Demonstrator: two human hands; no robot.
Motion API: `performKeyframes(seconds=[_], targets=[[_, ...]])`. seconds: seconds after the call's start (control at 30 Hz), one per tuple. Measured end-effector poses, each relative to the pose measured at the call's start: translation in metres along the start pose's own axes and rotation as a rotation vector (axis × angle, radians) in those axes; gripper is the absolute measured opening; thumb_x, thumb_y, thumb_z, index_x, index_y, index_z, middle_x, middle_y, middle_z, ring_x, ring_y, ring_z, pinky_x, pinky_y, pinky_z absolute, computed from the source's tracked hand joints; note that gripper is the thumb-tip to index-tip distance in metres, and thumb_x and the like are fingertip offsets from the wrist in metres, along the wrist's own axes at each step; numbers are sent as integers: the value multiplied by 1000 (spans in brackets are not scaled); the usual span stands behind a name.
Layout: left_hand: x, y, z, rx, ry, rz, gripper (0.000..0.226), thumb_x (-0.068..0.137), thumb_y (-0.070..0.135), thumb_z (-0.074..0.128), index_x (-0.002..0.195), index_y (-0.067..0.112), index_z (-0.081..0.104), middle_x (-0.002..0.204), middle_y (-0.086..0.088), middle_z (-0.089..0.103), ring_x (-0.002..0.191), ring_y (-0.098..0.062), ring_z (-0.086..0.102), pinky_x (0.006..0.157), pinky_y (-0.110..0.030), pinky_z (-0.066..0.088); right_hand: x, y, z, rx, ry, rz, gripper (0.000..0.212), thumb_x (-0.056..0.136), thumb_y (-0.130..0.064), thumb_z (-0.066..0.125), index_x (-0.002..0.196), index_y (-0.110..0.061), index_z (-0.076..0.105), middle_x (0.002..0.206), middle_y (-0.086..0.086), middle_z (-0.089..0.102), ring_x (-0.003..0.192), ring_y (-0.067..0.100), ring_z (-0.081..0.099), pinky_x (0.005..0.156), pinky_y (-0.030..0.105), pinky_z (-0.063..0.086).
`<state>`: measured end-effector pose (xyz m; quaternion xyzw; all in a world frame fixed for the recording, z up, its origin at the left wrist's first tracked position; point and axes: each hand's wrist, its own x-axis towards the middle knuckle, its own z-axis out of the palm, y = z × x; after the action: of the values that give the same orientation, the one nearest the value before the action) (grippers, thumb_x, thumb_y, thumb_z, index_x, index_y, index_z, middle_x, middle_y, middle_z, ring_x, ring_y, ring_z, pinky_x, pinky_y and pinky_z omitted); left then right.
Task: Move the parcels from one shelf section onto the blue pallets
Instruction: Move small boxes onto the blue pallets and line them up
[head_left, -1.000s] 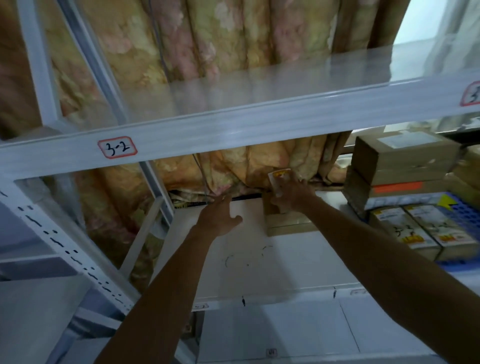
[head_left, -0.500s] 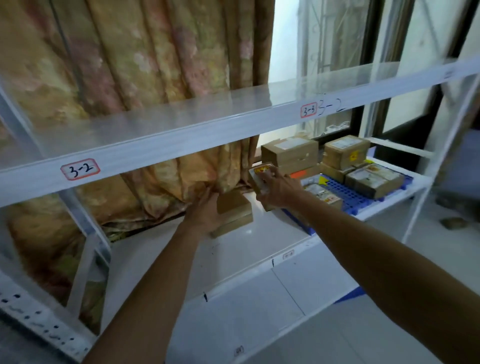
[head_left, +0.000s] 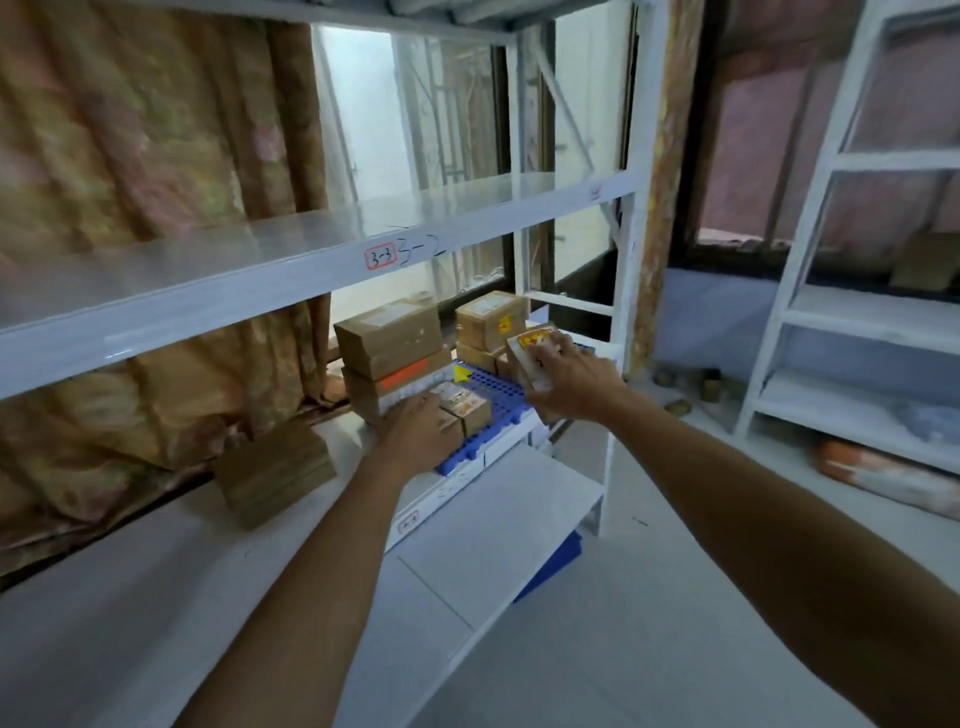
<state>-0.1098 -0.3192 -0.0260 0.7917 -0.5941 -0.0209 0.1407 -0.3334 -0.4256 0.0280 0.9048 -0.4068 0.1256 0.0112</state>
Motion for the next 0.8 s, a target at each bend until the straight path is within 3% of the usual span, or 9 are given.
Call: performKeyframes(seconds=[0.13, 0.23, 0.4, 0.57, 0.8], targets=[[36, 72, 39, -63, -95, 73, 61, 90, 44, 60, 134, 5, 46, 135, -18, 50, 118, -37, 52, 88, -45, 47, -11, 79, 2, 17, -65, 87, 79, 81, -66, 56, 145, -36, 21, 155, 6, 20, 128, 40, 44, 97, 52, 43], [58, 130, 64, -18, -97, 88, 68, 90, 50, 60, 142, 11, 40, 143, -14, 43, 125, -34, 48, 97, -45, 45, -17, 141, 1, -25, -56, 107, 74, 83, -66, 52, 144, -34, 24, 154, 8, 23, 127, 39, 46, 98, 52, 43], [111, 213, 88, -109, -20, 140, 76, 84, 48, 65, 148, 25, 30, 149, -6, 42, 128, -32, 48, 95, -43, 48, -19, 246, 2, -65, -81, 142, 77, 83, -65, 56, 147, -32, 26, 157, 9, 20, 127, 40, 45, 98, 49, 42], [157, 251, 104, -81, -8, 119, 85, 84, 48, 66, 154, 30, 21, 160, -1, 29, 142, -29, 34, 109, -45, 41, 5, 312, 9, -76, -74, 119, 78, 83, -63, 58, 148, -33, 26, 157, 7, 20, 126, 39, 46, 96, 47, 43], [216, 257, 117, 7, -50, 23, 58, 88, 41, 64, 138, 19, 43, 136, -12, 51, 119, -32, 53, 90, -40, 45, 69, 352, 49, -14, -124, 38, 79, 81, -66, 55, 146, -35, 22, 156, 6, 19, 124, 40, 46, 95, 51, 44]])
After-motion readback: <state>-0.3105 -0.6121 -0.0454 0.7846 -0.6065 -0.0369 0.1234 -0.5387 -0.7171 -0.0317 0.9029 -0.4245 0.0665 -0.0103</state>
